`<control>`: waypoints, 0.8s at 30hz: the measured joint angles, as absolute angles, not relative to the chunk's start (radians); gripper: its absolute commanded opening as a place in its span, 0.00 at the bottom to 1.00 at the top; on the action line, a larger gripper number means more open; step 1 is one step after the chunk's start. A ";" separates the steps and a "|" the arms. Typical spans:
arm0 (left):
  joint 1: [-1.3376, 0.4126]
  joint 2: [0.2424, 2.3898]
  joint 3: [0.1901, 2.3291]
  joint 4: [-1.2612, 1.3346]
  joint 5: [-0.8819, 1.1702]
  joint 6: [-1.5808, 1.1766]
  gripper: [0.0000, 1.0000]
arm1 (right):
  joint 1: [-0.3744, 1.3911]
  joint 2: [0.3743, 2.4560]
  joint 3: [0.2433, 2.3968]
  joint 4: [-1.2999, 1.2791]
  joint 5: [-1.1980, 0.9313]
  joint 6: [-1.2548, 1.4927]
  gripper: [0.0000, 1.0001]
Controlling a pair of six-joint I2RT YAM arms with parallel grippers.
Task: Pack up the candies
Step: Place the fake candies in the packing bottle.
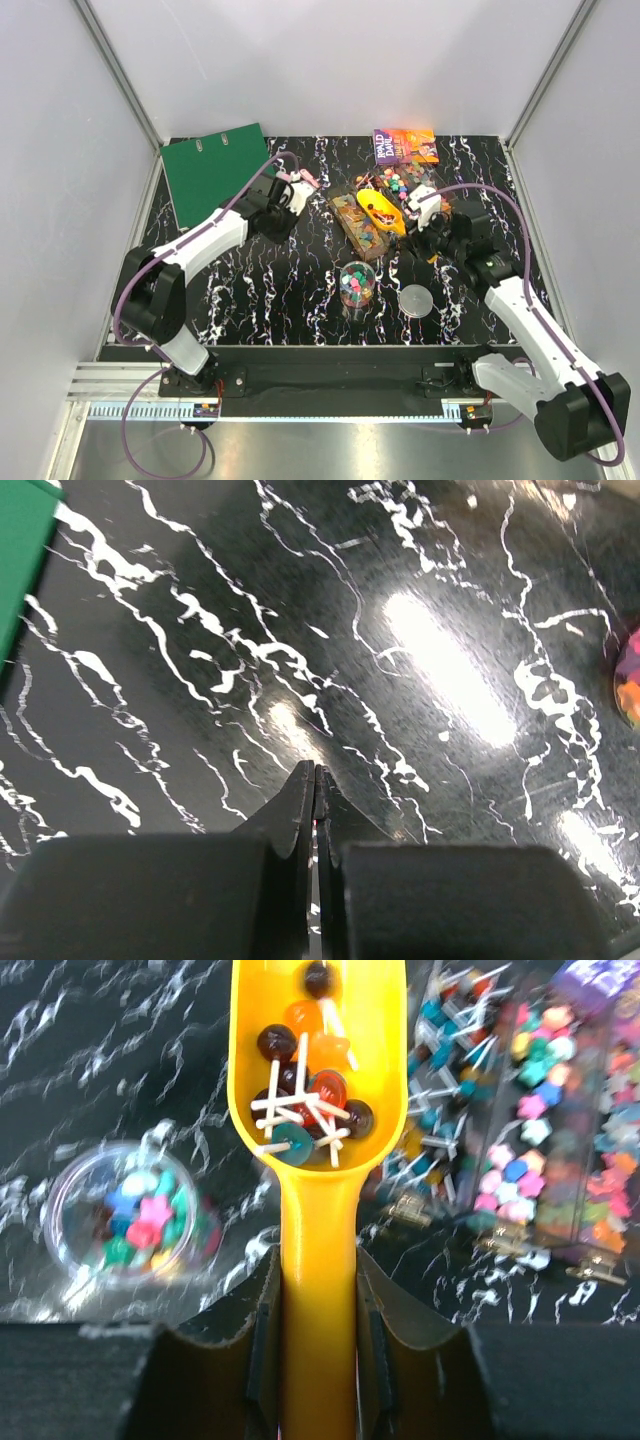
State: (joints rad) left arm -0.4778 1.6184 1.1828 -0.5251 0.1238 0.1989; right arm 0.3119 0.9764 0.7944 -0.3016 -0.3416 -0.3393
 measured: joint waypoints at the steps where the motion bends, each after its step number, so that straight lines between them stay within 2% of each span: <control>1: -0.474 1.618 1.186 -0.522 0.124 0.198 0.00 | 0.312 0.970 0.796 -0.324 -0.348 -0.356 0.00; 6: -0.454 1.608 1.190 -0.523 0.124 0.197 0.00 | 0.311 0.936 0.916 -0.637 -0.437 -0.591 0.00; 14: -0.392 1.536 1.159 -0.499 0.131 0.174 0.00 | 0.311 0.833 1.037 -1.079 -0.466 -1.006 0.00; 24: -0.346 1.454 1.106 -0.477 0.147 0.130 0.00 | 0.311 0.919 1.052 -1.220 -0.453 -1.151 0.00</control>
